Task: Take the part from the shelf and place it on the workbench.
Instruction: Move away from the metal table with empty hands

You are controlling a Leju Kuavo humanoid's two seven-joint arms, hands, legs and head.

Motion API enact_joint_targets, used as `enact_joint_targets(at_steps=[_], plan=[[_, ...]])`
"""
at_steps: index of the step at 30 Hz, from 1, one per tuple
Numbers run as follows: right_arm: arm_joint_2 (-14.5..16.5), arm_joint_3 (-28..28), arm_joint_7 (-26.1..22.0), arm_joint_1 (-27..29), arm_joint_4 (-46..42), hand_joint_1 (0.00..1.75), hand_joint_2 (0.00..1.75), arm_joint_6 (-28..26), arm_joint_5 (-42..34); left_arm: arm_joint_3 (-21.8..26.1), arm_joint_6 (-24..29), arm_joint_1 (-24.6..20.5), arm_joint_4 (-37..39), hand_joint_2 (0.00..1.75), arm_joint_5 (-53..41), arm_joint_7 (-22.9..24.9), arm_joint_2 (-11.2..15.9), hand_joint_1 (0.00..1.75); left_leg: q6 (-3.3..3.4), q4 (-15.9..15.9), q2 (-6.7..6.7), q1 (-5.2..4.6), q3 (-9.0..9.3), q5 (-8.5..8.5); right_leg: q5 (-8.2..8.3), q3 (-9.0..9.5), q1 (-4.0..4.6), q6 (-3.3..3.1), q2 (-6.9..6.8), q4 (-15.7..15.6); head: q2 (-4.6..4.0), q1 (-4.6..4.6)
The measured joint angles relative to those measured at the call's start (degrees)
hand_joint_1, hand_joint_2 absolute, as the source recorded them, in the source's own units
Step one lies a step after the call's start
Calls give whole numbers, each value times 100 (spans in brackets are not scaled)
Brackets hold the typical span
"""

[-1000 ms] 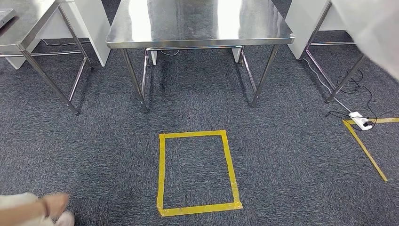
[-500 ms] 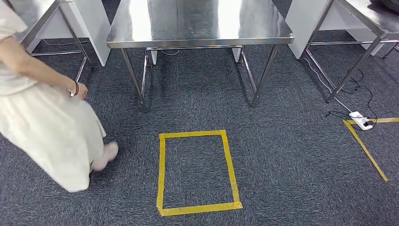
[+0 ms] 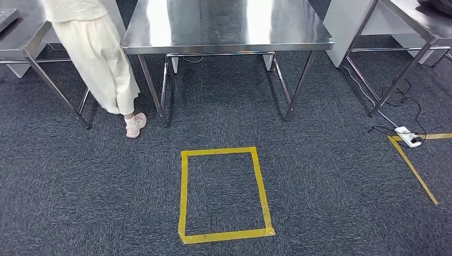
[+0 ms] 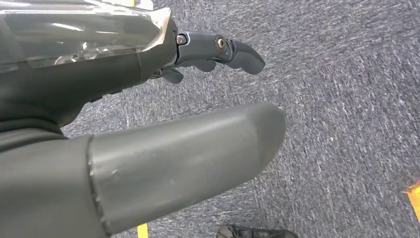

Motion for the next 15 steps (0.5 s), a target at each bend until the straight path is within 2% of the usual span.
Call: enact_joint_targets(at_steps=[2, 3, 4, 5, 6, 7, 8, 9, 10, 11, 13, 14, 15], plan=[[-4, 14, 9, 7, 0, 0, 0, 43, -4, 1, 3, 5, 0, 0, -15, 9, -4, 0, 15, -16, -21, 27, -66, 62, -419, -302, -19, -30, 23, 735, 0, 63], [-8, 18, 14, 11, 0, 0, 0, 69, -7, 2, 3, 12, 0, 0, -19, 13, -6, 0, 2, -14, -41, 30, -104, 85, -594, -437, -28, -18, 32, 1119, 0, 89], [-14, 20, 20, 16, -1, 0, 0, 92, -10, 2, 2, 18, 0, 0, -20, 15, -9, 0, -19, -11, -66, 35, -137, 106, -696, -492, -38, 10, 39, 1356, 0, 97], [-19, 21, 25, 21, -1, 0, 0, 118, -13, 2, 1, 22, 0, 0, -21, 15, -11, 0, -45, -8, -99, 45, -164, 126, -708, -422, -46, 54, 44, 1360, 0, 98], [-24, 22, 27, 25, -1, 0, 0, 149, -21, 2, -2, 24, 0, 0, -22, 15, -14, 0, -74, -3, -138, 63, -182, 143, -636, -222, -63, 109, 52, 1103, 0, 98], [-27, 22, 28, 26, -1, 0, 0, 185, -30, 2, -5, 22, 0, 0, -25, 15, -16, 0, -109, 5, -179, 85, -195, 157, -522, 71, -88, 165, 89, 662, 0, 102], [-29, 22, 28, 24, 0, 0, 0, 225, -39, 2, -8, 19, 0, 0, -26, 15, -16, 0, -153, 16, -221, 94, -208, 167, -437, 345, -93, 193, 150, 227, 0, 114], [-27, 22, 28, 22, 1, 0, 0, 258, -47, 1, -10, 16, 0, 0, -28, 15, -16, 0, -200, 27, -258, 95, -220, 172, -375, 534, -89, 172, 200, -104, 0, 122], [-25, 22, 28, 20, 1, 0, 0, 280, -51, 1, -11, 14, 0, 0, -28, 15, -14, 0, -244, 34, -288, 91, -232, 180, -351, 627, -75, 117, 239, -283, 0, 120], [-24, 22, 29, 17, 2, 0, 0, 293, -54, 1, -12, 17, 0, 0, -28, 15, -13, 0, -286, 30, -315, 86, -243, 192, -357, 631, -43, 36, 241, -309, 0, 108], [-23, 22, 32, 13, 2, 0, 0, 301, -59, 1, -13, 32, 0, 0, -28, 15, -11, 0, -351, 36, -347, 111, -265, 210, -324, 626, -40, -105, 172, -290, 0, 57], [-23, 22, 33, 12, 2, 0, 0, 302, -64, 1, -14, 39, 1, 0, -28, 15, -10, 0, -372, 105, -307, 124, -304, 154, -305, 625, -43, -168, 133, -283, 0, 26], [-22, 22, 35, 14, 2, 0, 0, 304, -74, 1, -14, 41, 1, 0, -28, 15, -10, 0, -385, 285, -236, 132, -388, 20, -283, 617, -46, -226, 92, -286, 0, -11]])
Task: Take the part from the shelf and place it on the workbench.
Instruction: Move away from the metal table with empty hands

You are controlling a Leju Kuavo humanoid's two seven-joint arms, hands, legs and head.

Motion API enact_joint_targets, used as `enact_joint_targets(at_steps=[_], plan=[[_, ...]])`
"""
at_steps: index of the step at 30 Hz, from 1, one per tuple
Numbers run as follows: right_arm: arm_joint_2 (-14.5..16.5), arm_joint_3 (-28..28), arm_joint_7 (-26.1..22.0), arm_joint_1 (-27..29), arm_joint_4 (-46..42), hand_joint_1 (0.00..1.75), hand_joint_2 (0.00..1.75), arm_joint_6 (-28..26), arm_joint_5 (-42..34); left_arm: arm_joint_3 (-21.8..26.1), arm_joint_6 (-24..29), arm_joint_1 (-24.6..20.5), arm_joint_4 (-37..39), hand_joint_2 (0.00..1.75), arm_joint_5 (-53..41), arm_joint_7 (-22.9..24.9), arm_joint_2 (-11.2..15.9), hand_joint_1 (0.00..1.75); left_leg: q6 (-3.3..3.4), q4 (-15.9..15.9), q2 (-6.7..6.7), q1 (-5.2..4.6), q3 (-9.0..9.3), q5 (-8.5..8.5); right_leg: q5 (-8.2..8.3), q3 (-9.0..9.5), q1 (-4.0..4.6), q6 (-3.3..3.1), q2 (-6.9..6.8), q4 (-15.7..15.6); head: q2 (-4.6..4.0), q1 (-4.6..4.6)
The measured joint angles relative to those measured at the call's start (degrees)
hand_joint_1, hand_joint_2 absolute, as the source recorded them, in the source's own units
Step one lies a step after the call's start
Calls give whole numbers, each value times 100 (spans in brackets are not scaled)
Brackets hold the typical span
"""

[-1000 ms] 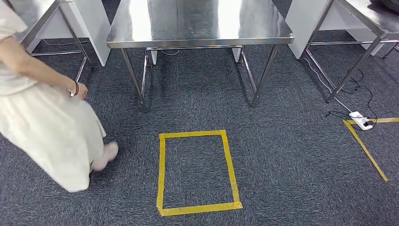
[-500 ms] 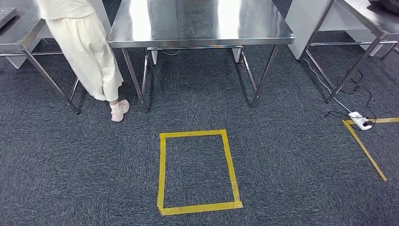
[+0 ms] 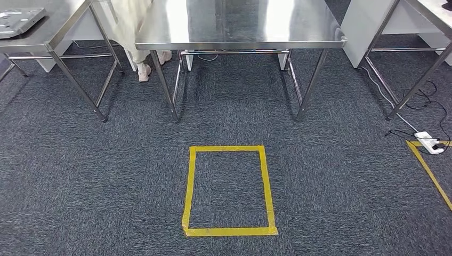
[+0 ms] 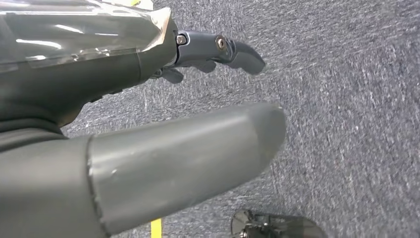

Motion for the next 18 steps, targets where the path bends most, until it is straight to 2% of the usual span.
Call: enact_joint_targets(at_steps=[2, 3, 4, 5, 6, 8, 9, 10, 11, 13, 15, 16, 17, 18], plan=[[0, -1, 1, 13, 0, 0, 0, 19, -20, -1, -1, -4, 0, 0, -2, 0, 0, 0, -6, 690, 165, -1, -308, -433, 30, -43, 43, -88, -85, -1, 0, -72], [0, -1, 1, 21, 0, 0, 0, 36, -25, 0, -1, -5, -1, 0, -4, 0, 1, 0, -5, 1077, 202, -3, -475, -623, 39, -67, 75, -109, -132, 1, 0, -93], [0, -1, 1, 29, 0, 0, 0, 55, -22, 0, -1, -1, -1, 0, -5, 0, 3, 0, 3, 1346, 217, -6, -583, -725, 48, -88, 107, -124, -180, 2, 0, -101], [0, 1, 1, 34, 0, 0, 0, 74, -13, 1, -1, 5, -1, 0, -7, 0, 5, 0, 25, 1412, 229, -12, -586, -716, 54, -104, 138, -133, -228, 3, 0, -105], [1, 4, 1, 35, 0, 0, 0, 88, -1, 1, -1, 10, -1, 0, -7, 0, 7, 0, 63, 1238, 249, -26, -461, -607, 57, -112, 166, -138, -274, 3, 0, -108], [10, 12, -3, 33, 1, 0, 0, 109, 25, 2, 0, 8, -1, 0, -7, -1, 18, 0, 191, 458, 404, -90, 25, -304, 59, -101, 208, -140, -365, 4, 1, -112], [16, 21, -7, 33, 2, 0, 0, 119, 37, 1, 1, -2, -1, 0, -7, -2, 24, 0, 244, 115, 494, -128, 221, -206, 58, -89, 228, -137, -407, 4, 1, -96], [21, 31, -11, 30, 3, 0, 0, 127, 46, 1, 2, -13, -1, 0, -7, -4, 28, 0, 285, -95, 562, -165, 332, -162, 59, -77, 232, -130, -450, 3, 1, -87], [25, 42, -14, 23, 4, 0, 0, 139, 56, 0, 3, -22, -1, 0, -7, -5, 33, 0, 307, -169, 583, -192, 351, -158, 62, -69, 229, -116, -493, 0, 1, -77], [26, 62, -15, 7, 4, 0, 0, 164, 65, 1, 4, -25, -1, 0, -7, -3, 33, 0, 334, -223, 488, -198, 339, -95, 70, -65, 227, -66, -560, -7, 1, -82], [25, 79, -16, 3, 5, 0, 0, 181, 72, 2, 10, -19, -1, 0, -5, 4, 30, 0, 364, -320, 395, -159, 348, 11, -44, -146, 220, -25, -412, 155, 1, -76], [22, 85, -16, 10, 5, 0, 0, 183, 74, 2, 14, -20, -1, 0, -5, 8, 25, 0, 371, -358, 346, -137, 345, 62, -186, -261, 206, -22, -281, 402, 0, -58], [17, 89, -17, 19, 6, 0, 0, 183, 75, 3, 16, -22, -1, 0, -4, 11, 17, 0, 375, -370, 295, -133, 322, 89, -371, -425, 179, -25, -156, 767, 0, -38], [15, 90, -18, 31, 7, 0, 0, 184, 75, 3, 17, -22, -1, 0, -4, 13, 12, 0, 374, -369, 231, -131, 294, 110, -550, -601, 160, -21, -88, 1180, 0, -18]])
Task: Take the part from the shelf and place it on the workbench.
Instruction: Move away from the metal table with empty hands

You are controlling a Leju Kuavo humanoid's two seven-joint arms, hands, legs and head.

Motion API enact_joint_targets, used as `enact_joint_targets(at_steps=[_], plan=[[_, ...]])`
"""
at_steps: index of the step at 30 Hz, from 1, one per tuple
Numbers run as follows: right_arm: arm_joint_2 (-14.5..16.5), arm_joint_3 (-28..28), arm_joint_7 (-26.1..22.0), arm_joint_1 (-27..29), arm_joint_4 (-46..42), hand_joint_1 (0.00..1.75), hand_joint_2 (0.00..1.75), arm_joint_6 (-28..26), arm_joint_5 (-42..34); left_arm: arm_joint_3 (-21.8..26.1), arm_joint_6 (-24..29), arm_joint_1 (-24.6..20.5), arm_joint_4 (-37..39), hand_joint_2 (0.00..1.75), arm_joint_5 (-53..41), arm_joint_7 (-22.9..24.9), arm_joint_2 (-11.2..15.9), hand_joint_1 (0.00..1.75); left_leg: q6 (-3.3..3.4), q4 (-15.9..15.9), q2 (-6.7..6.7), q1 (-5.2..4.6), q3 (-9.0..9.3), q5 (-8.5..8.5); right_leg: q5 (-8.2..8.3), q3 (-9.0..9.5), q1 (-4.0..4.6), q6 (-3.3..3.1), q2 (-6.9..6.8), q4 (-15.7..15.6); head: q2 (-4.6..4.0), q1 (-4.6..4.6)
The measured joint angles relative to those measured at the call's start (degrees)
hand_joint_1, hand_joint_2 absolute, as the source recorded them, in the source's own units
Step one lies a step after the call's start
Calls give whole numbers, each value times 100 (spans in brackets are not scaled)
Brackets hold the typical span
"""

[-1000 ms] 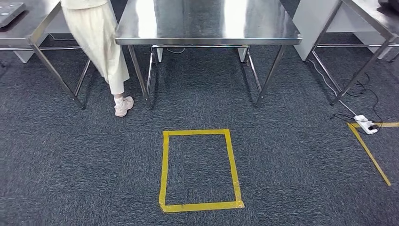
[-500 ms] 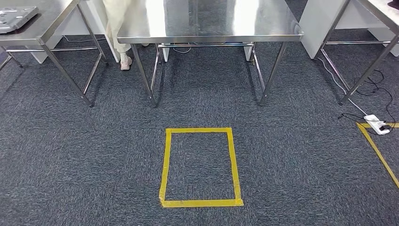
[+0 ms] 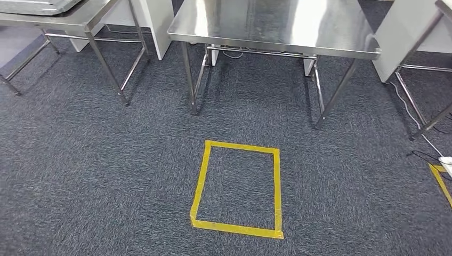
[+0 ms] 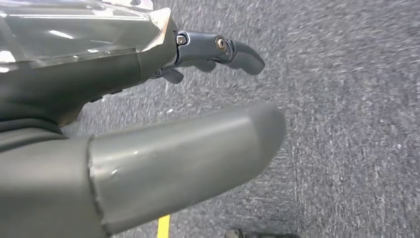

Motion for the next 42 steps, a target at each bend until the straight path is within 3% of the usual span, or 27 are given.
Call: enact_joint_targets(at_steps=[2, 3, 5, 6, 8, 10, 12, 14, 16, 17, 18, 19, 22, 23, 25, 26, 28, 30, 32, 33, 35, 36, 37, 39, 40, 41, 42], plan=[[-13, 2, 0, 21, 0, 0, 0, -1, 0, 1, 0, 13, 0, 0, 0, 2, -14, 0, -22, 7, -130, 8, -36, 24, -143, -169, -43, 71, 35, 453, 0, 34], [-18, 3, 0, 28, 0, 0, 0, -1, 0, 1, 0, 22, 0, 0, 0, 2, -17, 0, -36, 14, -196, 17, -43, 32, -73, -90, -67, 135, 41, 344, 0, 42], [-28, 6, 0, 30, 0, 0, 0, -2, 1, 1, 1, 26, 0, 0, -1, 3, -25, 0, -82, 49, -325, 42, -38, 34, 227, 337, -141, 274, 163, -464, 0, 63], [-30, 7, 0, 29, 1, 0, 0, -2, 2, 1, 2, 24, 0, 0, -3, 3, -26, 0, -119, 79, -387, 41, -45, 28, 351, 527, -155, 299, 246, -853, 0, 81], [-29, 10, 4, 27, 2, 0, 0, 1, 1, 1, 11, 23, 0, 0, -9, 3, -28, 0, -198, 117, -480, 34, -79, 29, 443, 689, -149, 243, 336, -1217, 0, 96], [-28, 16, 15, 21, 2, 0, 0, 7, -1, 1, 18, 37, 0, 0, -18, 3, -28, 0, -268, 119, -544, 45, -116, 49, 464, 689, -131, 132, 248, -1207, 0, 68], [-27, 29, 22, 14, 2, 0, 0, 11, -6, 1, 17, 51, 0, 0, -38, 3, -26, 0, -312, 274, -399, 60, -208, -57, 496, 693, -151, 28, 151, -1214, 0, 21], [-24, 40, 22, 22, 2, 0, 0, 11, -14, 0, 16, 47, 0, 0, -59, 3, -26, 0, -339, 864, -132, 62, -487, -410, 510, 677, -138, -48, 36, -1221, 0, -48], [-19, 45, 22, 43, 2, 0, 0, 12, -17, -1, 15, 44, 0, 0, -68, 3, -28, 0, -358, 1626, -19, 68, -844, -751, 506, 647, -96, -73, -95, -1220, 0, -89], [-16, 46, 22, 49, 2, 0, 0, 12, -17, -2, 15, 49, 0, 0, -70, 3, -28, 0, -355, 1809, -2, 68, -924, -787, 503, 632, -79, -78, -162, -1220, 0, -92], [-15, 48, 22, 50, 2, 0, 0, 13, -17, -2, 15, 55, 0, 0, -70, 4, -27, 0, -342, 1772, 12, 67, -891, -718, 499, 620, -64, -82, -224, -1219, 0, -95], [-12, 49, 22, 46, 2, 0, 0, 13, -17, -2, 15, 59, 0, 0, -71, 5, -25, 0, -317, 1497, 42, 63, -732, -565, 495, 614, -51, -87, -281, -1219, 0, -100], [2, 54, 16, 33, 2, 0, 0, 19, -14, -3, 19, 42, 0, 0, -72, 14, -12, 0, -211, 387, 318, 10, -103, -173, 478, 683, 1, -76, -424, -1218, 1, -96], [4, 56, 12, 30, 2, 0, 0, 22, -9, -3, 21, 34, 0, 0, -72, 18, -9, 0, -184, 235, 371, -15, -30, -139, 475, 703, 11, -58, -466, -1217, 1, -86], [10, 60, 4, 15, 2, 0, 0, 26, -1, -4, 27, 29, 0, 0, -70, 22, -6, 0, -138, 177, 288, -51, -48, -109, 482, 718, 17, -7, -559, -1236, 1, -74], [11, 62, 3, 5, 2, 0, 0, 26, 0, -4, 27, 31, 0, 0, -69, 23, -7, 0, -111, 138, 238, -39, -36, -75, 471, 709, 15, 24, -544, -1225, 2, -77], [14, 65, 1, 1, 3, 0, 0, 27, 0, -3, 30, 29, 0, 0, -67, 25, -8, 0, -44, 49, 133, -2, -9, 4, 309, 585, 6, 44, -306, -960, 1, -59], [14, 66, -2, 21, 4, 0, 0, 27, 0, -2, 31, 19, 0, 0, -64, 27, -8, 0, -7, 20, 10, 13, -26, 49, -34, 238, -30, 17, -29, -227, 0, -14], [12, 66, -2, 42, 4, 0, 0, 34, 1, -2, 32, 23, 0, 0, -61, 27, -10, 0, -12, 25, -135, 12, -59, 67, -250, -75, -57, 43, 32, 419, 0, 21], [8, 68, -1, 48, 4, 0, 0, 42, 1, -2, 34, 30, 0, 0, -58, 26, -11, 0, -20, 29, -209, 13, -65, 76, -218, -91, -69, 92, 40, 449, 0, 32], [-2, 81, 1, 52, 4, 0, 0, 57, 2, -1, 45, 40, 0, 0, -52, 25, -14, 0, -50, 51, -356, 22, -70, 83, 98, 219, -110, 225, 115, -192, 0, 54], [-4, 90, 0, 50, 5, 0, 0, 62, 2, -1, 52, 40, 0, 0, -49, 25, -12, 0, -79, 77, -424, 17, -80, 78, 258, 421, -136, 266, 231, -622, 0, 68], [-2, 101, -4, 48, 7, 0, 0, 65, 2, 0, 61, 39, 0, 0, -43, 25, -9, 0, -112, 104, -482, 8, -95, 71, 378, 569, -149, 267, 318, -961, 0, 80], [13, 133, -10, 42, 11, 0, 0, 72, 3, 3, 88, 42, 0, 0, -16, 26, 1, 0, -185, 133, -572, -7, -135, 68, 438, 658, -135, 182, 399, -1193, 0, 72], [20, 157, -10, 38, 13, 0, 0, 74, 3, 5, 103, 49, 0, 0, -3, 30, 4, 0, -216, 131, -615, 1, -153, 78, 452, 663, -124, 126, 338, -1194, 0, 51], [28, 184, -5, 34, 13, 0, 0, 79, 4, 10, 116, 57, 0, 0, 6, 36, 8, 0, -244, 145, -605, 14, -173, 79, 466, 675, -131, 79, 288, -1193, 0, 28], [34, 208, 5, 33, 13, 0, 0, 84, 4, 15, 123, 64, 0, 0, 7, 45, 11, 0, -268, 215, -511, 21, -212, 34, 482, 687, -139, 31, 231, -1197, 0, 0]])
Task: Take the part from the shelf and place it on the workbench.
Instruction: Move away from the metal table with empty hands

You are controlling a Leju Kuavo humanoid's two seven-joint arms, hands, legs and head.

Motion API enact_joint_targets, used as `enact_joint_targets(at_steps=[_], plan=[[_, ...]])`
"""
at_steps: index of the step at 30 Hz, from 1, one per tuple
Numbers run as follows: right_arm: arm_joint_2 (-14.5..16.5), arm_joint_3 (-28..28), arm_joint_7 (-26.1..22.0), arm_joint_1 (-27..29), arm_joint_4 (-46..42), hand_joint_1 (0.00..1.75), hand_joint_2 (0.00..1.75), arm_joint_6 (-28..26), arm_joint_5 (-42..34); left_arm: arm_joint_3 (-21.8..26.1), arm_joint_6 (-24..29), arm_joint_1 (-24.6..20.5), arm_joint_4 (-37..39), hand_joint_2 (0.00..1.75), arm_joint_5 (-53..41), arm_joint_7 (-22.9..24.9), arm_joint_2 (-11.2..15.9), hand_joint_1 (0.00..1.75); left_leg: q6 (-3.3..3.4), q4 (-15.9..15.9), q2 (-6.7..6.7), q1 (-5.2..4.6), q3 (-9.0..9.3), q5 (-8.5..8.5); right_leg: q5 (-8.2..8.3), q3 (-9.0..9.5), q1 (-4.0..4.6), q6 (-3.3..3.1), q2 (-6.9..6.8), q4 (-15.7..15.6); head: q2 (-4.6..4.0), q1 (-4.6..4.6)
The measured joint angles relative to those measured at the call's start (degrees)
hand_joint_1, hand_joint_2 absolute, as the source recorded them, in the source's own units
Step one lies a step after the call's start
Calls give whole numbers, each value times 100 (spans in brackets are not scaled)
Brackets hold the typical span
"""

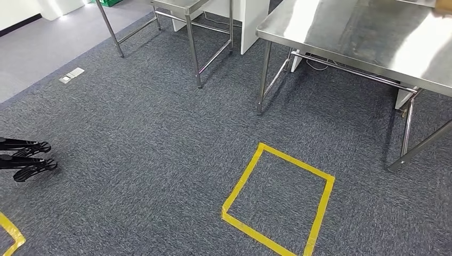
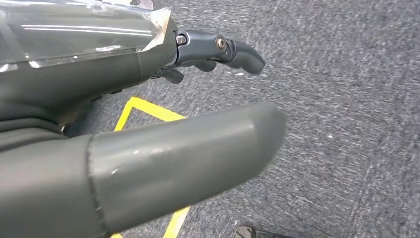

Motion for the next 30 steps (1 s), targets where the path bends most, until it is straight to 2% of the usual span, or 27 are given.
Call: enact_joint_targets(at_steps=[1, 3, 4, 5, 6, 7, 8, 10, 11, 12, 14, 15, 16, 18, 20, 21, 22, 23, 24, 25, 26, 27, 28, 29, 30], plan=[[5, 21, 14, 1, 0, 0, 0, 9, 0, 4, 5, 1, 0, 0, -1, 10, 3, 0, -20, 170, 137, 2, -82, -110, 13, 2, -10, -47, -62, -6, 0, -31], [16, 47, 53, 17, 0, 0, 0, 24, -2, 7, 13, -7, 0, 0, -14, 28, 1, 0, -51, 873, 424, -1, -419, -504, 14, -8, 10, -110, -199, -9, 0, -90], [22, 56, 73, 30, 0, 0, 0, 28, -3, 7, 17, -9, 1, 0, -26, 40, -3, 0, -64, 1287, 479, 4, -621, -688, 8, -14, 27, -126, -275, -9, 0, -106], [31, 66, 91, 40, 0, 0, 0, 28, -3, 8, 23, -6, 1, 0, -40, 55, -5, 0, -71, 1593, 503, 7, -772, -787, 4, -19, 41, -132, -351, -9, 0, -108], [42, 77, 104, 47, 0, 0, 0, 27, -4, 8, 31, -1, 2, 0, -53, 74, -7, 0, -68, 1696, 517, 7, -823, -774, -1, -24, 51, -137, -422, -8, 0, -109], [53, 89, 114, 50, 0, 0, 0, 27, -3, 9, 40, 3, 2, 0, -62, 95, -8, 0, -57, 1555, 536, 6, -746, -654, -6, -24, 59, -141, -483, -8, 0, -111], [69, 101, 121, 50, 0, 0, 0, 26, -3, 9, 50, 6, 1, 0, -67, 110, -8, 0, -33, 1212, 582, 3, -556, -473, -15, -23, 64, -141, -541, -8, 0, -115], [105, 127, 137, 51, 1, 0, 0, 26, -1, 9, 69, -5, 0, 0, -74, 127, -7, 0, 37, 402, 789, -23, -104, -181, -46, 4, 103, -116, -638, -5, 0, -130], [120, 141, 149, 53, 1, 0, 0, 26, -1, 9, 83, -14, 0, 0, -76, 130, -7, 0, 69, 150, 858, -40, 32, -117, -63, 13, 124, -92, -682, -2, 0, -124], [132, 155, 166, 53, 2, 0, 0, 27, -1, 9, 93, -20, 0, 0, -79, 136, -8, 0, 94, 40, 882, -58, 83, -105, -77, 32, 143, -68, -726, -2, 0, -115], [156, 179, 202, 45, 2, 0, 0, 28, -2, 9, 110, -17, 0, 0, -96, 159, -13, 0, 142, 7, 757, -63, 75, -78, -92, 57, 161, -13, -799, -7, 0, -93], [167, 188, 214, 40, 2, 0, 0, 28, -2, 9, 114, -11, 1, 0, -104, 174, -17, 0, 172, -28, 702, -54, 86, -50, -123, 55, 157, 14, -737, 34, 0, -88], [176, 195, 220, 40, 2, 0, 0, 28, -3, 9, 118, -9, 1, 0, -111, 188, -19, 0, 206, -64, 647, -39, 98, -17, -196, 2, 152, 29, -613, 159, 0, -80], [191, 206, 224, 54, 4, 0, 0, 28, -4, 9, 124, -16, 1, 0, -113, 202, -21, 0, 251, -106, 536, -20, 97, 26, -489, -299, 120, 17, -304, 775, 0, -38], [204, 215, 227, 78, 6, 0, 0, 28, -4, 9, 126, -19, 0, 0, -114, 211, -19, 0, 265, -103, 395, -19, 73, 37, -760, -689, 96, 19, -201, 1521, 0, -3], [206, 219, 228, 89, 7, 0, 0, 28, -3, 9, 126, -13, 1, 0, -113, 216, -20, 0, 263, -100, 317, -19, 69, 38, -772, -780, 83, 59, -192, 1671, 0, 5], [207, 225, 231, 98, 7, 0, 0, 28, -3, 9, 126, -7, 1, 0, -112, 221, -21, 0, 258, -97, 239, -17, 71, 40, -683, -760, 71, 118, -184, 1588, 0, 13], [207, 233, 233, 103, 7, 0, 0, 28, -2, 9, 127, -3, 2, 0, -109, 226, -25, 0, 248, -90, 161, -14, 75, 41, -513, -625, 53, 187, -158, 1272, 0, 21], [207, 244, 240, 105, 7, 0, 0, 29, -2, 9, 130, -2, 2, 0, -104, 228, -27, 0, 231, -77, 89, -12, 74, 38, -317, -430, 24, 247, -77, 831, 0, 31], [212, 258, 249, 105, 9, 0, 0, 31, -1, 10, 135, -2, 2, 0, -95, 229, -28, 0, 200, -53, 24, -22, 68, 28, -163, -267, 13, 260, -1, 447, 0, 49], [218, 273, 258, 104, 10, 0, 0, 32, -1, 10, 144, -2, 2, 0, -83, 229, -28, 0, 165, -35, -27, -31, 59, 17, -65, -157, 10, 234, 58, 182, 0, 58], [226, 292, 267, 102, 13, 0, 0, 33, 0, 12, 154, -1, 2, 0, -72, 229, -26, 0, 129, -25, -68, -38, 47, 9, -30, -115, 20, 179, 91, 67, 0, 55], [236, 316, 272, 100, 15, 0, 0, 33, 0, 13, 162, 3, 2, 0, -62, 229, -24, 0, 93, -24, -104, -40, 40, 6, -27, -110, 49, 107, 58, 63, 0, 46], [247, 347, 279, 100, 15, 0, 0, 33, 1, 15, 169, 8, 1, 0, -51, 230, -23, 0, 67, -26, -133, -25, 31, 10, -16, -97, 37, 46, 13, 61, 0, 27], [261, 387, 290, 98, 15, 0, 0, 34, 1, 19, 175, 15, 2, 0, -38, 230, -20, 0, 47, 10, -95, -13, 4, -12, -2, -80, 28, -1, -34, 53, 0, 12]])
